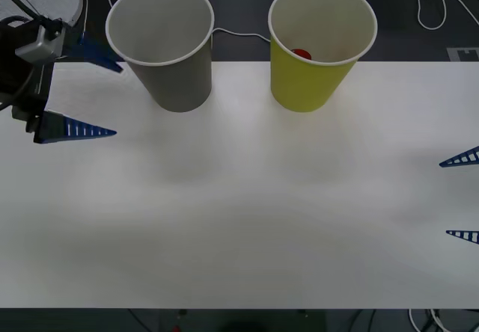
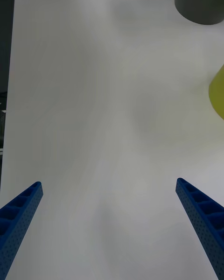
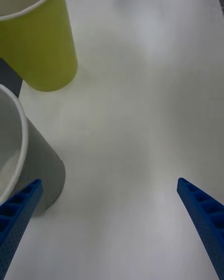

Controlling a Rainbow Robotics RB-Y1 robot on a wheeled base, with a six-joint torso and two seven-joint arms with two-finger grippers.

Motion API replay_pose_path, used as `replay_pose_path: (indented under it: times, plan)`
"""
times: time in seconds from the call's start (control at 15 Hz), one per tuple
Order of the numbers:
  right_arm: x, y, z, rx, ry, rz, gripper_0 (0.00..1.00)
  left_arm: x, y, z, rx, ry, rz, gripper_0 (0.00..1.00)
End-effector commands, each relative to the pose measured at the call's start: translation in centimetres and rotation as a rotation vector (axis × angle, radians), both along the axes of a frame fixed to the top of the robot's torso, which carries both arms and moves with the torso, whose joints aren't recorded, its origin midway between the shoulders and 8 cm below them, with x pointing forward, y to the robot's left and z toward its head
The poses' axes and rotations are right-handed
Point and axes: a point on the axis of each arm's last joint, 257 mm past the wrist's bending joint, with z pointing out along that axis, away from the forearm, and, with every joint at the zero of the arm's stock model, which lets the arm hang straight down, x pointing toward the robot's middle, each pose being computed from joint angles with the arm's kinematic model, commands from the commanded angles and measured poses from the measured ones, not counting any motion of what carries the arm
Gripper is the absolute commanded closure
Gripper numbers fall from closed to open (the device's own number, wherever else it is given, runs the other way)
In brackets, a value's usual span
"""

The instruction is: Put the can into the green bin and the plastic bottle into the gray bin

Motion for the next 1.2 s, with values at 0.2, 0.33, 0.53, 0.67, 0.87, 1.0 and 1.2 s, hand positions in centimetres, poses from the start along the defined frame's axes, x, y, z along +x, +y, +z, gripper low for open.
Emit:
replay_pose_path:
  times: [0.2, 0.33, 0.53, 0.67, 0.87, 1.0, 1.2]
  plan:
    - [0.0, 0.0, 0.0, 0.000, 0.000, 0.000, 0.00, -2.6, 1.7, -3.0, 0.025, -0.006, -0.018, 0.00]
    - [0.0, 0.0, 0.0, 0.000, 0.000, 0.000, 0.00, -3.8, 2.2, -4.0, 0.035, -0.005, -0.022, 0.00]
    - [0.0, 0.0, 0.0, 0.000, 0.000, 0.000, 0.00, -5.3, 2.8, -5.1, 0.043, -0.025, -0.018, 0.00]
    - [0.0, 0.0, 0.0, 0.000, 0.000, 0.000, 0.00, -6.0, 3.1, -5.8, 0.048, -0.032, -0.013, 0.00]
    - [0.0, 0.0, 0.0, 0.000, 0.000, 0.000, 0.00, -6.6, 3.9, -6.1, 0.086, -0.050, -0.004, 0.00]
    - [0.0, 0.0, 0.0, 0.000, 0.000, 0.000, 0.00, -6.9, 4.5, -6.2, 0.110, -0.043, -0.006, 0.00]
    - [0.0, 0.0, 0.0, 0.000, 0.000, 0.000, 0.00, -7.0, 5.0, -6.0, 0.127, -0.039, -0.004, 0.00]
